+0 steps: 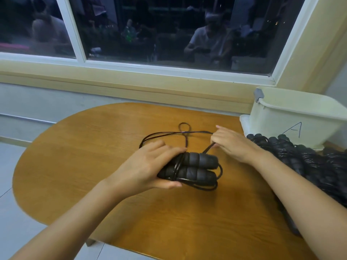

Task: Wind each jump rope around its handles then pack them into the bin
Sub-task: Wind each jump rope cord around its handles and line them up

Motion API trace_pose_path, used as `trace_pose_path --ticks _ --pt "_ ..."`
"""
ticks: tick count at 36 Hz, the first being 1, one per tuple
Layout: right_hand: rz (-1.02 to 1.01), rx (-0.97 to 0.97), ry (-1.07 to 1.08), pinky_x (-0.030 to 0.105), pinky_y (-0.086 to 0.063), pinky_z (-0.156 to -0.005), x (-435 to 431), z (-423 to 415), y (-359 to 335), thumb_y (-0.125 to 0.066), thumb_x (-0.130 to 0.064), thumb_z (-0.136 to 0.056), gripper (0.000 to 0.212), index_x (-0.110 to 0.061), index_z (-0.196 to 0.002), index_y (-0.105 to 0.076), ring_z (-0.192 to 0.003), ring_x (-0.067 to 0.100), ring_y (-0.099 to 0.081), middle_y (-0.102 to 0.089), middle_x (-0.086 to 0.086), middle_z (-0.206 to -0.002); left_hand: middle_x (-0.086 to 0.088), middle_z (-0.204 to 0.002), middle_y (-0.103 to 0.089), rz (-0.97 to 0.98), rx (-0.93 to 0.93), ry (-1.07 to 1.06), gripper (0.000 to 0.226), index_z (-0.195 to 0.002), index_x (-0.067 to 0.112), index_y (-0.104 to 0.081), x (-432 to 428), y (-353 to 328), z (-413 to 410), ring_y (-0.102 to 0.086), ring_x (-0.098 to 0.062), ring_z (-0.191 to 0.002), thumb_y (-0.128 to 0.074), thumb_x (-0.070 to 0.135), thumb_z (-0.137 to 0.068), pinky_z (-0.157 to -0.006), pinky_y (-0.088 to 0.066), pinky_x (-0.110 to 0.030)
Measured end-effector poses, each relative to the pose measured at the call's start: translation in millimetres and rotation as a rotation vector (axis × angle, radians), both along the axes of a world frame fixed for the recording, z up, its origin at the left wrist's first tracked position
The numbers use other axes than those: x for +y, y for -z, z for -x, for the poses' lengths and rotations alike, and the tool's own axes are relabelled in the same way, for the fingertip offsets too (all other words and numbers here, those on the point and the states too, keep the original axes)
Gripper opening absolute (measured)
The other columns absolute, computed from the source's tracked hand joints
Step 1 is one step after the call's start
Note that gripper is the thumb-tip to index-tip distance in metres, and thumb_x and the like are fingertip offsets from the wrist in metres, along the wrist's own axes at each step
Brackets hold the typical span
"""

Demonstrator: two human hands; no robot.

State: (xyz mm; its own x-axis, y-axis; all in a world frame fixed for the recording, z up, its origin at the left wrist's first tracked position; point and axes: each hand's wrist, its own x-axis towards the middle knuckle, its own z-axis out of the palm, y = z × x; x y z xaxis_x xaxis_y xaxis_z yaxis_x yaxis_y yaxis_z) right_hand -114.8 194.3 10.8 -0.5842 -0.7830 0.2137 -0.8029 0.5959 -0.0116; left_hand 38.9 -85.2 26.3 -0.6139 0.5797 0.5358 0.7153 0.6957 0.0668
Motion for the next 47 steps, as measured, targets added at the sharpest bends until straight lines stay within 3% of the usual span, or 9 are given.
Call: trace_pose_path --ticks 9,12,16,19,21,28,36,42,47 --pt "-0.015 0.200 -0.043 0.030 -0.027 -0.111 -30 11 -37 -0.058 -0.028 -0.095 0.022 -0.017 -0.076 -0.057 -0.079 0.020 -0.063 -0.061 -0.010 -0.078 -0.004 -0.096 -0.068 0.337 0.043 -0.248 0.092 -0.134 -0.001 -0.043 37 19 -1 -0.062 -0.017 -0.084 -0.066 0.067 -0.076 -0.070 -0.053 -0.029" --pt "0.036 0.299 -0.086 0.037 -0.038 -0.099 -43 -1 -51 -0.063 -0.029 -0.090 0.019 -0.019 -0.074 -0.061 -0.071 0.021 -0.064 -0.068 -0.005 -0.074 -0.008 -0.119 -0.062 0.417 -0.064 -0.385 0.090 -0.145 -0.001 -0.030 46 21 7 -0.056 -0.021 -0.108 -0.055 0.064 -0.088 -0.086 -0.046 -0.032" --pt "0.102 0.337 -0.130 0.049 -0.048 -0.070 -57 -35 -56 -0.085 0.005 -0.064 0.026 -0.006 -0.062 -0.062 -0.053 0.028 -0.057 -0.059 0.011 -0.054 -0.004 -0.116 -0.062 0.452 -0.045 -0.625 0.072 -0.134 0.008 -0.043 45 24 21 -0.056 -0.021 -0.108 -0.050 0.064 -0.090 -0.080 -0.043 -0.030" --pt "0.122 0.432 -0.123 0.038 -0.044 -0.072 -64 -70 -44 -0.051 -0.032 -0.094 0.033 -0.018 -0.064 -0.050 -0.050 0.018 -0.036 -0.055 -0.001 -0.054 -0.003 -0.084 -0.068 0.384 -0.019 -0.766 0.069 -0.109 0.008 -0.065 37 26 35 -0.063 -0.022 -0.078 -0.072 0.065 -0.070 -0.057 -0.046 -0.031" --pt "0.136 0.451 -0.055 0.036 -0.039 -0.074 -64 -84 -31 -0.034 -0.038 -0.099 0.042 -0.018 -0.066 -0.050 -0.049 0.018 -0.037 -0.053 -0.003 -0.053 -0.005 -0.070 -0.064 0.270 0.055 -0.792 0.072 -0.098 0.005 -0.068 33 30 45 -0.061 -0.024 -0.065 -0.081 0.064 -0.058 -0.048 -0.042 -0.029" --pt "0.178 0.465 0.068 0.035 -0.040 -0.076 -44 -119 13 -0.035 -0.026 -0.105 0.037 -0.014 -0.091 -0.067 -0.059 0.016 -0.053 -0.063 -0.005 -0.067 -0.010 -0.081 -0.065 -0.054 -0.001 -0.716 0.094 -0.116 0.004 -0.063 22 19 44 -0.060 -0.032 -0.072 -0.039 0.082 -0.067 -0.051 -0.042 -0.035" --pt "0.108 0.429 0.095 0.035 -0.048 -0.074 -37 -128 50 -0.051 -0.010 -0.098 0.027 -0.006 -0.122 -0.063 -0.068 0.016 -0.058 -0.061 -0.003 -0.076 0.000 -0.110 -0.067 -0.253 -0.137 -0.513 0.100 -0.133 0.017 -0.056 24 15 38 -0.058 -0.023 -0.096 -0.045 0.087 -0.063 -0.066 -0.041 -0.031" --pt "0.077 0.521 0.062 0.036 -0.049 -0.070 -46 -127 58 -0.044 -0.006 -0.097 0.032 -0.004 -0.122 -0.064 -0.068 0.020 -0.057 -0.061 0.003 -0.076 0.004 -0.108 -0.067 -0.251 -0.133 -0.493 0.105 -0.133 0.019 -0.056 35 15 30 -0.057 -0.018 -0.095 -0.045 0.091 -0.057 -0.065 -0.042 -0.028" --pt "0.037 0.537 0.004 0.036 -0.051 -0.069 -45 -119 62 -0.040 -0.006 -0.098 0.031 -0.006 -0.116 -0.065 -0.073 0.022 -0.061 -0.066 0.006 -0.084 0.008 -0.103 -0.067 -0.165 -0.134 -0.500 0.086 -0.130 0.023 -0.060 41 22 26 -0.060 -0.016 -0.095 -0.048 0.080 -0.066 -0.066 -0.044 -0.026"
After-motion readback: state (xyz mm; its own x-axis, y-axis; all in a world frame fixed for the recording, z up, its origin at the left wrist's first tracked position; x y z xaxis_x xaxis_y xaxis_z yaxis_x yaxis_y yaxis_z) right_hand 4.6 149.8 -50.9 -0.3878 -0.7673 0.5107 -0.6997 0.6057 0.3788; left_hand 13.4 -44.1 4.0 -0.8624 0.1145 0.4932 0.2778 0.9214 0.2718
